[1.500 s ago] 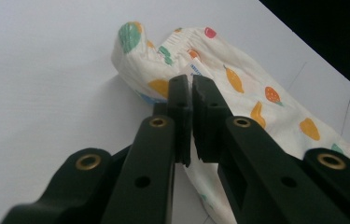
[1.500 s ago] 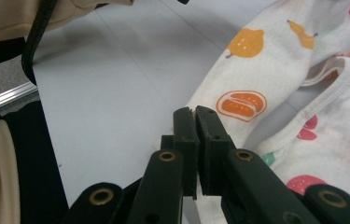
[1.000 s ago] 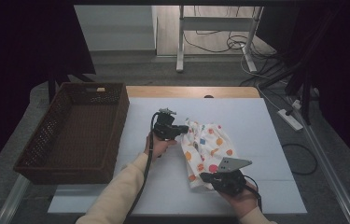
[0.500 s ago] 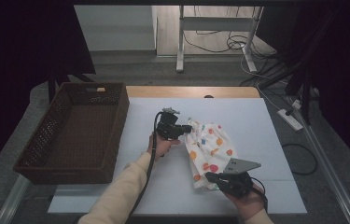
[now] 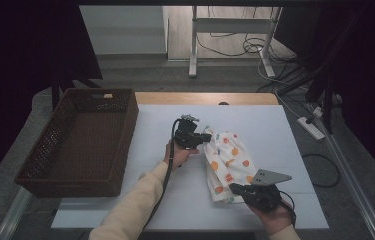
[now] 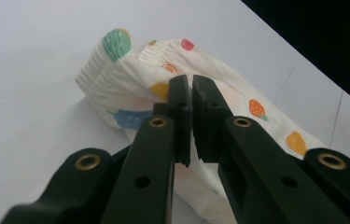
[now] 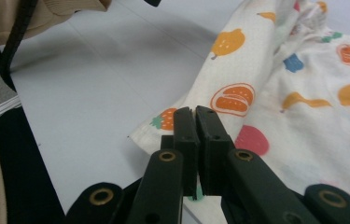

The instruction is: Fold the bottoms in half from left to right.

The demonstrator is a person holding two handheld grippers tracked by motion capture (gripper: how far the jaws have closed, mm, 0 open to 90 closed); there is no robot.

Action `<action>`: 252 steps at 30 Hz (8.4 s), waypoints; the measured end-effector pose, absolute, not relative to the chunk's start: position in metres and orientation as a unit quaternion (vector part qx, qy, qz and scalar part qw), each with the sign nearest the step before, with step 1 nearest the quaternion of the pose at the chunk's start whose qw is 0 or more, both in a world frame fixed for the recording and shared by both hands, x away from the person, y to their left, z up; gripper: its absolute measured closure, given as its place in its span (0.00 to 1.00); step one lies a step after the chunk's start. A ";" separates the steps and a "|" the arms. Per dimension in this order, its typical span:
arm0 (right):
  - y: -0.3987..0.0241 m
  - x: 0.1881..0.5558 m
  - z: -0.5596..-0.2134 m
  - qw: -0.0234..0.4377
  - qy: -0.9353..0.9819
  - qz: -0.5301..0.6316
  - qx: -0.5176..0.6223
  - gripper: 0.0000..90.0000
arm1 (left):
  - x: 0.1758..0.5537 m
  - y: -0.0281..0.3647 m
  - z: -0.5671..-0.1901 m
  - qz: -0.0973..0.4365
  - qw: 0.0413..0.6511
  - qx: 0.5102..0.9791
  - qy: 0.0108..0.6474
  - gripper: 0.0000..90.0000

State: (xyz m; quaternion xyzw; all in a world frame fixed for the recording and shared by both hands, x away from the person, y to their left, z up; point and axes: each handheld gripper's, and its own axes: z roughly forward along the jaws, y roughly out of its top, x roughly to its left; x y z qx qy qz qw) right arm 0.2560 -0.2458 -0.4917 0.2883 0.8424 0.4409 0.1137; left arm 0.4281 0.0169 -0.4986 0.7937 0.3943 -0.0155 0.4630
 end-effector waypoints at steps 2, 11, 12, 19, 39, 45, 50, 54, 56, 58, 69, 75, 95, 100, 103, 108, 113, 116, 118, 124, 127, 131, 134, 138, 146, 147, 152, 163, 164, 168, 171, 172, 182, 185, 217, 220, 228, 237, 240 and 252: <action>-0.250 0.257 -0.492 0.115 0.840 0.440 0.295 0.97 | 0.429 0.014 -0.499 -0.018 0.462 0.794 0.395 0.95; -0.262 0.258 -0.496 0.115 0.837 0.435 0.312 0.97 | 0.431 0.004 -0.501 -0.020 0.461 0.796 0.392 0.95; -0.263 0.259 -0.496 0.113 0.836 0.435 0.314 0.97 | 0.431 0.003 -0.500 -0.021 0.462 0.796 0.392 0.95; -0.273 0.258 -0.495 0.120 0.828 0.440 0.327 0.97 | 0.433 -0.003 -0.500 -0.023 0.463 0.796 0.389 0.95; -0.287 0.262 -0.498 0.126 0.824 0.427 0.351 0.97 | 0.439 -0.017 -0.500 -0.027 0.460 0.798 0.389 0.95; -0.288 0.262 -0.496 0.131 0.824 0.425 0.352 0.97 | 0.440 -0.020 -0.500 -0.027 0.459 0.800 0.386 0.95; -0.291 0.260 -0.494 0.136 0.823 0.422 0.356 0.97 | 0.443 -0.025 -0.498 -0.027 0.458 0.802 0.382 0.95; -0.295 0.260 -0.495 0.139 0.820 0.421 0.362 0.97 | 0.444 -0.032 -0.498 -0.028 0.458 0.804 0.379 0.94; -0.297 0.259 -0.495 0.141 0.818 0.420 0.367 0.97 | 0.445 -0.035 -0.498 -0.029 0.458 0.805 0.377 0.93; -0.300 0.259 -0.494 0.144 0.815 0.420 0.372 0.96 | 0.444 -0.038 -0.497 -0.030 0.460 0.807 0.370 0.88; -0.301 0.262 -0.498 0.159 0.808 0.404 0.398 0.63 | 0.436 -0.025 -0.489 -0.023 0.468 0.810 0.354 0.43; -0.298 0.264 -0.497 0.160 0.807 0.405 0.398 0.60 | 0.429 -0.012 -0.488 -0.019 0.473 0.809 0.349 0.44; -0.287 0.283 -0.492 0.163 0.810 0.415 0.382 0.57 | 0.394 0.033 -0.488 0.002 0.465 0.814 0.349 0.46; -0.280 0.294 -0.488 0.162 0.809 0.419 0.380 0.57 | 0.382 0.045 -0.492 -0.008 0.473 0.813 0.340 0.46; -0.276 0.300 -0.487 0.162 0.810 0.419 0.377 0.56 | 0.377 0.051 -0.494 -0.005 0.470 0.815 0.339 0.46; -0.268 0.314 -0.485 0.164 0.812 0.416 0.376 0.56 | 0.370 0.058 -0.494 0.001 0.474 0.813 0.339 0.46; -0.261 0.328 -0.483 0.169 0.811 0.415 0.376 0.56 | 0.363 0.063 -0.494 0.006 0.473 0.815 0.335 0.45; -0.258 0.336 -0.484 0.167 0.812 0.413 0.378 0.56 | 0.362 0.066 -0.496 0.005 0.474 0.814 0.337 0.45; -0.257 0.341 -0.483 0.169 0.811 0.412 0.380 0.55 | 0.361 0.067 -0.497 0.004 0.474 0.813 0.337 0.44; -0.252 0.359 -0.482 0.173 0.807 0.412 0.386 0.56 | 0.360 0.068 -0.497 0.004 0.474 0.813 0.337 0.44; -0.247 0.371 -0.482 0.171 0.809 0.408 0.386 0.56 | 0.359 0.068 -0.498 0.005 0.473 0.815 0.335 0.44; -0.241 0.390 -0.483 0.165 0.813 0.405 0.385 0.57 | 0.359 0.068 -0.499 0.004 0.470 0.817 0.335 0.44; -0.237 0.399 -0.486 0.162 0.815 0.401 0.386 0.57 | 0.358 0.069 -0.499 0.005 0.470 0.816 0.336 0.43; -0.232 0.409 -0.487 0.163 0.816 0.399 0.385 0.58 | 0.358 0.070 -0.499 0.006 0.468 0.817 0.337 0.42; -0.225 0.427 -0.492 0.151 0.825 0.386 0.385 0.71 | 0.357 0.071 -0.499 0.009 0.465 0.818 0.339 0.40; -0.225 0.429 -0.494 0.148 0.826 0.382 0.387 0.73 | 0.357 0.071 -0.500 0.009 0.466 0.817 0.339 0.40; -0.226 0.433 -0.498 0.141 0.831 0.375 0.385 0.87 | 0.357 0.071 -0.501 0.007 0.464 0.818 0.339 0.40; -0.237 0.431 -0.489 0.155 0.830 0.375 0.383 0.97 | 0.354 0.072 -0.501 0.008 0.463 0.818 0.340 0.40; -0.239 0.432 -0.489 0.158 0.830 0.374 0.383 0.97 | 0.354 0.072 -0.501 0.009 0.462 0.819 0.340 0.40; -0.246 0.436 -0.490 0.161 0.827 0.370 0.392 0.97 | 0.354 0.072 -0.501 0.010 0.461 0.819 0.340 0.40; -0.253 0.441 -0.493 0.171 0.830 0.353 0.397 0.97 | 0.355 0.074 -0.502 0.008 0.460 0.819 0.342 0.40; -0.254 0.443 -0.495 0.170 0.830 0.351 0.400 0.97 | 0.356 0.074 -0.502 0.008 0.460 0.819 0.343 0.40; -0.258 0.453 -0.514 0.169 0.832 0.320 0.420 0.72 | 0.355 0.075 -0.503 0.009 0.459 0.819 0.344 0.39; -0.260 0.448 -0.504 0.178 0.825 0.337 0.417 0.65 | 0.355 0.076 -0.502 0.011 0.461 0.818 0.344 0.39; -0.249 0.371 -0.490 0.105 0.852 0.397 0.326 0.53 | 0.351 0.086 -0.494 0.010 0.469 0.813 0.345 0.36; -0.249 0.367 -0.490 0.099 0.852 0.400 0.322 0.52 | 0.350 0.087 -0.493 0.013 0.467 0.814 0.346 0.36; -0.243 0.344 -0.492 0.095 0.865 0.406 0.280 0.48 | 0.350 0.088 -0.493 0.015 0.468 0.811 0.350 0.35; -0.238 0.329 -0.497 0.080 0.875 0.398 0.263 0.48 | 0.350 0.089 -0.493 0.015 0.468 0.811 0.351 0.35; -0.236 0.325 -0.496 0.081 0.879 0.396 0.253 0.48 | 0.350 0.089 -0.493 0.016 0.469 0.810 0.351 0.35; -0.231 0.304 -0.501 0.062 0.894 0.381 0.227 0.47 | 0.351 0.090 -0.493 0.016 0.469 0.809 0.352 0.35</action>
